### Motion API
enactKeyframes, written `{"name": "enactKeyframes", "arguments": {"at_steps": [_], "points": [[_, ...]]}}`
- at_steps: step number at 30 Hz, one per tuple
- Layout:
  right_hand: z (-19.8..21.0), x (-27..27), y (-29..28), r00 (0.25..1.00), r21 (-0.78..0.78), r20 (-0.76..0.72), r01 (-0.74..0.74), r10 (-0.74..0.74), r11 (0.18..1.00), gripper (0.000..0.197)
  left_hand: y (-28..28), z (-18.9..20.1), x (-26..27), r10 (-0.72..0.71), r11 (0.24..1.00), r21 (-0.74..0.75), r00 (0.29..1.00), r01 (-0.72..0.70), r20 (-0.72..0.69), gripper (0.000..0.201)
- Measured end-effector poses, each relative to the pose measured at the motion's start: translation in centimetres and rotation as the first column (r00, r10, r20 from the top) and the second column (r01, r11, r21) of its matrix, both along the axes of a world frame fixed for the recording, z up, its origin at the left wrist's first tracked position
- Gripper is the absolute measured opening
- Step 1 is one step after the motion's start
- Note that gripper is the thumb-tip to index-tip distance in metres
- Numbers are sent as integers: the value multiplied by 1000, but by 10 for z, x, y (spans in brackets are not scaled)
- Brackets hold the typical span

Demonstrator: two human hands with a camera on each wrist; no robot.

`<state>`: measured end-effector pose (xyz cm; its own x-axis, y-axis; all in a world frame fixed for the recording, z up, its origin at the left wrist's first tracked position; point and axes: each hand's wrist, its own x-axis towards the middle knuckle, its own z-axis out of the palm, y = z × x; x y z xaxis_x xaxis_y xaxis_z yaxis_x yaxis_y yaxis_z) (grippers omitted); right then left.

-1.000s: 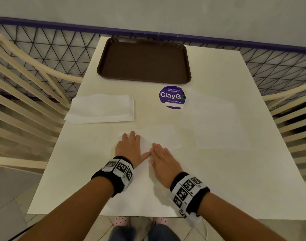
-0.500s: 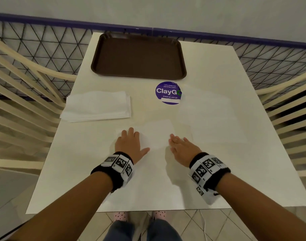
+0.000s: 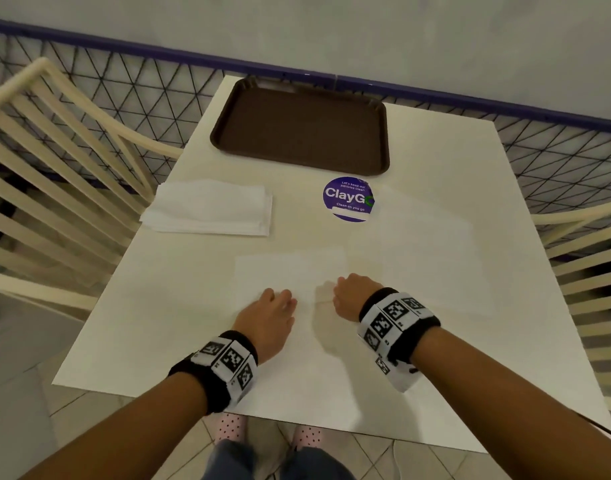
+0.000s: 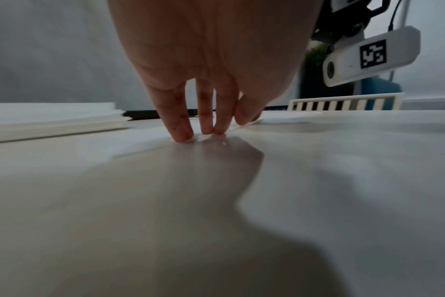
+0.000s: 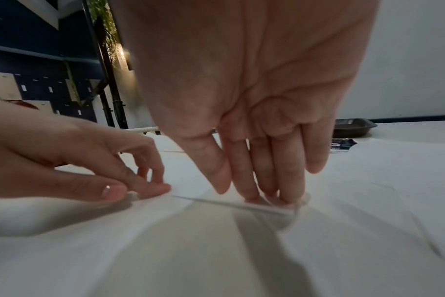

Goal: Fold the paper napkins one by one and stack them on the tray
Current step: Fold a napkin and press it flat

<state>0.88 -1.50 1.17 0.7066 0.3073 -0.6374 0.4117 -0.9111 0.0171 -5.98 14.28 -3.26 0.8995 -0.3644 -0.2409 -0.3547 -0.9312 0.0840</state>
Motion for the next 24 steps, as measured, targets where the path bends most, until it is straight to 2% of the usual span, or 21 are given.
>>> {"name": "enactKeyframes", "arguments": {"at_steps": [5, 7, 9, 12, 17, 20, 24], "points": [[3, 1, 1, 993, -3, 59, -105, 105, 995, 32, 48, -7, -18, 106, 994, -26, 984, -103, 143, 42], [2, 2, 4, 985, 1, 63, -160, 160, 987, 35, 59, -6, -19, 127, 992, -45, 982, -122, 137, 33], [0, 3, 8, 977, 4, 50, -206, 205, 979, 41, 61, -2, -14, 143, 989, -52, 988, -141, 50, 20], [0, 4, 14, 967, 22, 48, -252, 250, 968, 43, 52, 7, 1, 196, 980, -2, 973, -197, -124, 37], [4, 5, 22, 963, 19, 18, -268, 268, 963, 36, 23, 18, 26, 243, 964, 148, 956, -220, -164, 64], [5, 1, 24, 964, -16, 17, -266, 266, 964, 32, 6, 17, 32, 260, 934, 288, 954, -210, -148, 65], [3, -7, 29, 928, -158, 13, -366, 372, 917, 37, -4, 14, 33, 293, 906, 340, 953, -252, -76, 56]]}}
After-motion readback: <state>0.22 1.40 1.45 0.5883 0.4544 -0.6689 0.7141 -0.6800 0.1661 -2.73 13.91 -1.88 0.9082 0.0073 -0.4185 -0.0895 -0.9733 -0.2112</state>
